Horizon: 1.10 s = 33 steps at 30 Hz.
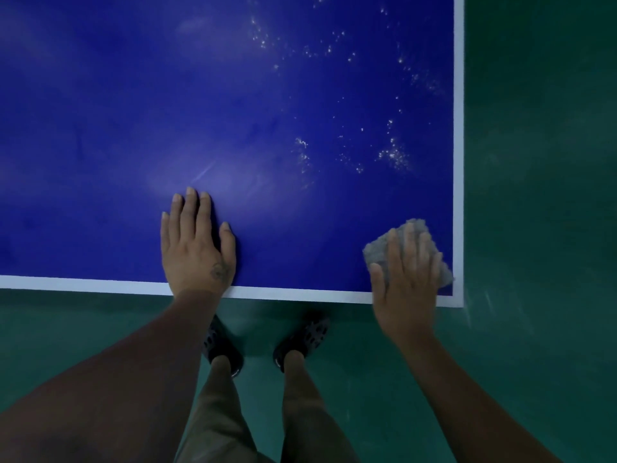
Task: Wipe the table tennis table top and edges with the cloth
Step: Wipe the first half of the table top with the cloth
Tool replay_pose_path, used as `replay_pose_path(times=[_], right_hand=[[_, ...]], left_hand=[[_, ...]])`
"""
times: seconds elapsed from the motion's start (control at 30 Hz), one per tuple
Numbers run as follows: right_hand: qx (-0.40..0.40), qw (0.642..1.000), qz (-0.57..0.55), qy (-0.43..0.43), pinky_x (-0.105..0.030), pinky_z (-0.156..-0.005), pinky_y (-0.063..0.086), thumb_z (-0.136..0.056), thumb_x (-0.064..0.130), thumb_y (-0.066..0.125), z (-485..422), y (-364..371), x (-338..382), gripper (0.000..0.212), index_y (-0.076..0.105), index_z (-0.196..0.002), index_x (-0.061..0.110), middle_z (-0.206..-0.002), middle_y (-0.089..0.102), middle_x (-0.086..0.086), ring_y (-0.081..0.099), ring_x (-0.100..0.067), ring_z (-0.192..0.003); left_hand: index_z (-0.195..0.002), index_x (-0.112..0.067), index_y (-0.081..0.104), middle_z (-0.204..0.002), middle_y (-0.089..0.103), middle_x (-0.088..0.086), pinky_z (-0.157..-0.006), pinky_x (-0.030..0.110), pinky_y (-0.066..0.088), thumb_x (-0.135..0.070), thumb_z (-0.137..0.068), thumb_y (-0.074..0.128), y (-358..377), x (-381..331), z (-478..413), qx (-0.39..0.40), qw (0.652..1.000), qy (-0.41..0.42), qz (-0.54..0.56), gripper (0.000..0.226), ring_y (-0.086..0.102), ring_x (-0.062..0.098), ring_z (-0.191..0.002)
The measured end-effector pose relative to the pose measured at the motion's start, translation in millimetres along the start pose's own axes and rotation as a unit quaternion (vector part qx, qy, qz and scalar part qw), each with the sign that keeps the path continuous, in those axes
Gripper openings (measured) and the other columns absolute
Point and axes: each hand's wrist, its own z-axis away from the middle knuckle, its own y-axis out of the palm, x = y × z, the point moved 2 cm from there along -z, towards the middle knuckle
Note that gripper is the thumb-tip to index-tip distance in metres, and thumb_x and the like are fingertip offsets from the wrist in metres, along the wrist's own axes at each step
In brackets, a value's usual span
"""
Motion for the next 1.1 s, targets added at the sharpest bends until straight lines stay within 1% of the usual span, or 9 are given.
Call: replay_pose_path(times=[0.17, 0.27, 0.33, 0.5, 0.6, 0.77, 0.87, 1.0, 1.1], right_hand=[[0.021, 0.98, -0.019, -0.195, -0.061, -0.132, 0.011, -0.114, 0.05, 0.032, -14.3, 9.7, 66.8, 0.067, 0.019, -0.171, 0.017, -0.18, 0.009, -0.007, 0.005, -0.03, -0.166], [0.004, 0.945, -0.037, -0.324, -0.06, -0.13, 0.019, -0.113, 0.047, 0.042, -62.0, 3.9, 92.1, 0.064, 0.03, -0.168, 0.016, -0.177, 0.02, -0.007, 0.014, -0.03, -0.165], [0.002, 0.932, -0.028, -0.362, -0.058, -0.131, 0.016, -0.113, 0.047, 0.042, -109.7, -0.5, 105.1, 0.063, 0.033, -0.167, 0.017, -0.177, 0.023, -0.006, 0.017, -0.03, -0.165], [0.025, 0.969, -0.029, -0.243, -0.052, -0.134, 0.001, -0.112, 0.053, 0.029, -228.3, -17.7, 132.6, 0.066, 0.022, -0.17, 0.022, -0.18, 0.009, -0.002, 0.004, -0.028, -0.166], [0.028, 0.979, -0.023, -0.201, -0.055, -0.134, 0.0, -0.112, 0.053, 0.025, -226.3, -17.9, 142.8, 0.068, 0.016, -0.171, 0.021, -0.18, 0.003, -0.005, -0.001, -0.029, -0.166], [0.018, 0.947, -0.007, -0.321, -0.06, -0.131, 0.014, -0.115, 0.045, 0.029, -107.2, -0.8, 140.0, 0.063, 0.018, -0.171, 0.018, -0.179, 0.009, -0.009, 0.005, -0.033, -0.166], [0.023, 0.928, -0.019, -0.37, -0.057, -0.131, 0.019, -0.113, 0.05, 0.041, -76.5, 2.5, 115.2, 0.064, 0.03, -0.168, 0.02, -0.178, 0.019, -0.005, 0.015, -0.028, -0.165], [0.024, 0.915, -0.02, -0.402, -0.054, -0.133, 0.015, -0.112, 0.049, 0.044, -136.3, -8.2, 116.3, 0.061, 0.038, -0.166, 0.021, -0.176, 0.025, -0.004, 0.019, -0.027, -0.164], [0.03, 0.932, 0.0, -0.362, -0.05, -0.134, 0.006, -0.114, 0.05, 0.034, -208.0, -19.8, 135.6, 0.062, 0.028, -0.169, 0.023, -0.179, 0.016, -0.002, 0.01, -0.025, -0.166]], left_hand=[[-0.17, -0.012, 0.028, -0.179, 0.021, 0.006, -0.136, 0.051, 0.01, -0.038, -0.115, 0.026, 2.6, -13.6, 4.2, 0.018, 0.999, -0.032, -0.016, 0.061, 0.012, 0.026, -0.167], [-0.171, -0.014, 0.028, -0.179, 0.02, 0.002, -0.136, 0.05, 0.008, -0.035, -0.116, 0.025, 4.5, -20.6, 6.9, 0.011, 0.997, -0.072, 0.004, 0.059, 0.01, 0.023, -0.168], [-0.17, -0.015, 0.031, -0.179, 0.022, 0.001, -0.136, 0.048, 0.007, -0.034, -0.114, 0.03, 6.0, -18.9, 8.0, 0.004, 0.996, -0.082, 0.02, 0.059, 0.01, 0.021, -0.168], [-0.168, -0.013, 0.035, -0.178, 0.025, 0.002, -0.136, 0.049, 0.01, -0.031, -0.112, 0.037, 5.4, -17.0, 8.3, -0.006, 0.996, -0.083, 0.02, 0.059, 0.012, 0.021, -0.167], [-0.168, -0.013, 0.034, -0.179, 0.024, 0.002, -0.136, 0.05, 0.01, -0.034, -0.113, 0.036, 4.3, -18.3, 7.0, -0.003, 0.996, -0.081, 0.024, 0.06, 0.011, 0.021, -0.168], [-0.167, -0.012, 0.036, -0.178, 0.027, 0.004, -0.136, 0.052, 0.011, -0.037, -0.11, 0.039, 4.3, -17.5, 7.5, -0.007, 0.997, -0.077, 0.029, 0.063, 0.014, 0.023, -0.167], [-0.166, -0.01, 0.038, -0.177, 0.029, 0.006, -0.135, 0.055, 0.013, -0.032, -0.109, 0.04, 6.3, -18.6, 9.2, -0.016, 0.996, -0.076, 0.036, 0.061, 0.016, 0.025, -0.167], [-0.166, -0.011, 0.038, -0.177, 0.029, 0.006, -0.135, 0.055, 0.013, -0.03, -0.109, 0.041, 8.4, -19.6, 8.5, -0.017, 0.996, -0.075, 0.034, 0.061, 0.016, 0.025, -0.167], [-0.166, -0.011, 0.039, -0.176, 0.03, 0.005, -0.135, 0.054, 0.014, -0.03, -0.109, 0.042, 8.3, -19.7, 9.4, -0.02, 0.996, -0.08, 0.034, 0.061, 0.016, 0.024, -0.167]])
